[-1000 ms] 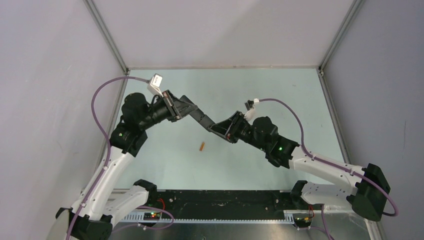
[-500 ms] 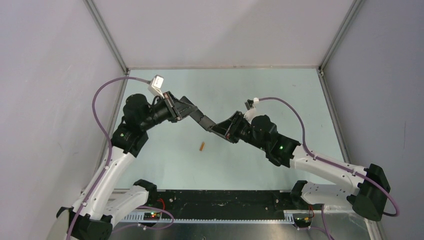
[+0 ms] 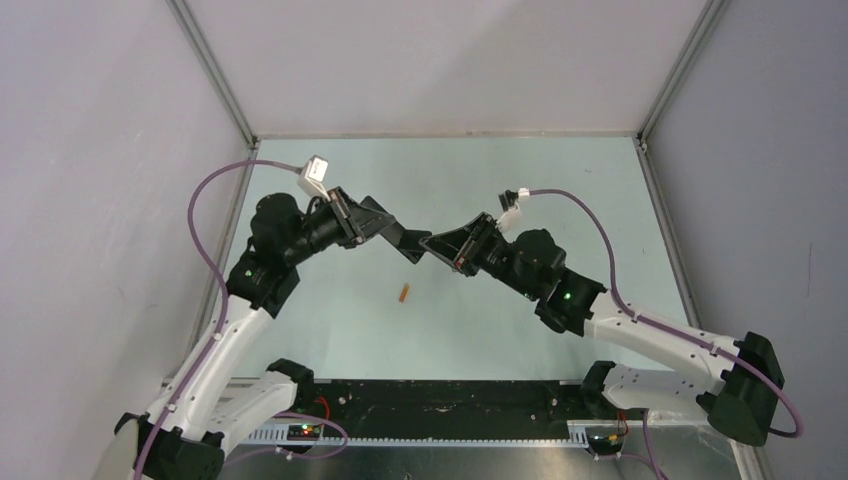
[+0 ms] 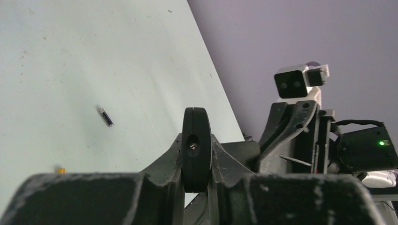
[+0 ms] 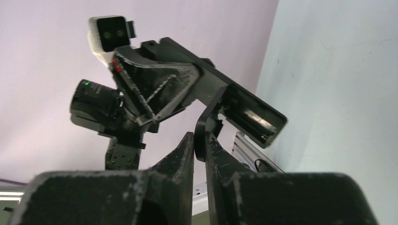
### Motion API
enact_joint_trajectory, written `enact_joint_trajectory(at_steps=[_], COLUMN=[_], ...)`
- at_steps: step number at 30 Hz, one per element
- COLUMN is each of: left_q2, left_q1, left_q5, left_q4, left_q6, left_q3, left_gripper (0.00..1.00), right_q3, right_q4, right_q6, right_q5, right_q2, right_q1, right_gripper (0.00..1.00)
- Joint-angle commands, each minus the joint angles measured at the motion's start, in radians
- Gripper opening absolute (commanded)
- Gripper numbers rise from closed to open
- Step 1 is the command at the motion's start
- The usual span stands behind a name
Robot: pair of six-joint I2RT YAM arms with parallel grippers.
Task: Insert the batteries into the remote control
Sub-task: Remove the battery cover from the remote control, then place the battery cover at the center of the board.
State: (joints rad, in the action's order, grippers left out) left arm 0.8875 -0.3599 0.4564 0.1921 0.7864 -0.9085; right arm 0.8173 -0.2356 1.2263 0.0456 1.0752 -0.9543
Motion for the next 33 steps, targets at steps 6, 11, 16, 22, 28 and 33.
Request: enact_joint_trajectory(at_steps=[6,11,16,22,28,33], left_q2=[0.021,0.039,0.035,0.023,0.026,0.023], left_q1=[-0.005,-0.005,0.002,0.004,0.006,0.006], left_q5=[-0.02,-0.102,-0.166,-0.155,-0.117,-0.098], left_q4=[-0.032,-0.018,0.009,0.023,0.025,0.025], left_q6=[0.007,-0.006,-0.031,-0.04,-0.029,-0.027], left_q3=[0.023,0.063,0.089,0.094,0.091,0.09], left_gripper=[0.0,0.0,0.0,0.0,0.0,0.0], right_q3=[0.004,-0.045,-0.112,-0.253,-0.365,-0.451], right_q4=[-0.072,0.028,0.204,0.372,0.383,0.34], right_q6=[-0.013,0.012,0.03,0.053,0.062,0.077], right_q5=[0.042,0.1,0.175,0.21,0.202,0.157], right_q2=[-0.033,-0.074,-0.183,-0.268,-0.283,-0.253], right_q1=[0.006,0.029,0.085,0.194,0.277,0.345], right_gripper=[0.0,0.0,0.0,0.0,0.0,0.0])
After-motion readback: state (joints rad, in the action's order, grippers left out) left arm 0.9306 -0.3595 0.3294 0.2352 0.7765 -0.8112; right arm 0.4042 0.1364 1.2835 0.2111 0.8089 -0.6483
